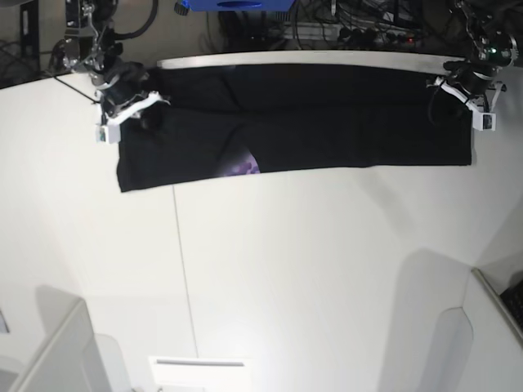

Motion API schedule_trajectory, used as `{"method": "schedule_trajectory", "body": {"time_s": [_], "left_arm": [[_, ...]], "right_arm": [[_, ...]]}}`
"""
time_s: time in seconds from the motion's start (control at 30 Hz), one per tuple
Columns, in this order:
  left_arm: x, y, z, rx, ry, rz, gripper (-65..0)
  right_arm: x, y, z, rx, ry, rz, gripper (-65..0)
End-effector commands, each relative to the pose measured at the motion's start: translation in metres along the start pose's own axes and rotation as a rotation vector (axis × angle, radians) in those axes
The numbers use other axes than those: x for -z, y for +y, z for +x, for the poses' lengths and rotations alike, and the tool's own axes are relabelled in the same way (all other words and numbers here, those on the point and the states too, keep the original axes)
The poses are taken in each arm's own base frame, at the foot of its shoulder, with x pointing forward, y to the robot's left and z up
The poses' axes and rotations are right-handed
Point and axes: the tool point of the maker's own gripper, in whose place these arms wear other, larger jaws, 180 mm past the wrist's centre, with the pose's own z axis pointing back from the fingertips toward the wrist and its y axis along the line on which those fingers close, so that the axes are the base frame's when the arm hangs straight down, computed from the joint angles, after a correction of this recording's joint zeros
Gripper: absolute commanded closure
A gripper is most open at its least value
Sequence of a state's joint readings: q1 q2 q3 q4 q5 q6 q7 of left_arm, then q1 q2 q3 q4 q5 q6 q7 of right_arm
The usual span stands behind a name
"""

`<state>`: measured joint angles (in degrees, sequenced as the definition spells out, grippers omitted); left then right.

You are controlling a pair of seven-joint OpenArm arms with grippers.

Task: Fold the T-shirt properly
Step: 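Lower the folded hem with both grippers and smooth it flat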

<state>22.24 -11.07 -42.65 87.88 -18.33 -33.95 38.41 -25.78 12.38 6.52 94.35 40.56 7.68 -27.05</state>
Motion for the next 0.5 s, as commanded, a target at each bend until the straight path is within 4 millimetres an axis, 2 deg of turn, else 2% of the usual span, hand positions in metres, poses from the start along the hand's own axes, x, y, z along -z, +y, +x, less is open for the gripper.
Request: {"method": "schedule_trajectory", "body": {"time_s": [0.0,0.1,0.33,0.47], "left_arm": [[0.002,0.009,-0.014,0.023,0.081,0.023,0.0],[0.009,0.011,-0.007,0.009,0.07,0.021,0.0],[0.018,0.013,0.032,0.011,-0.007,0.025,0.0],[0.009,0.021,0.052,0.015,-0.018,0.078,0.0]], "right_arm": [[0.001,-0.006,0.0,-0.008,0.014,-0.018,0.0],[0.011,-0.008,0.008,-0.003,0.008,-0.019,0.0],[0.025,-0.014,0.038,0.035,-0.043,-0.067,0.0],[0.024,-0.007,0.047,0.03,-0.051,-0.051,0.0]]}}
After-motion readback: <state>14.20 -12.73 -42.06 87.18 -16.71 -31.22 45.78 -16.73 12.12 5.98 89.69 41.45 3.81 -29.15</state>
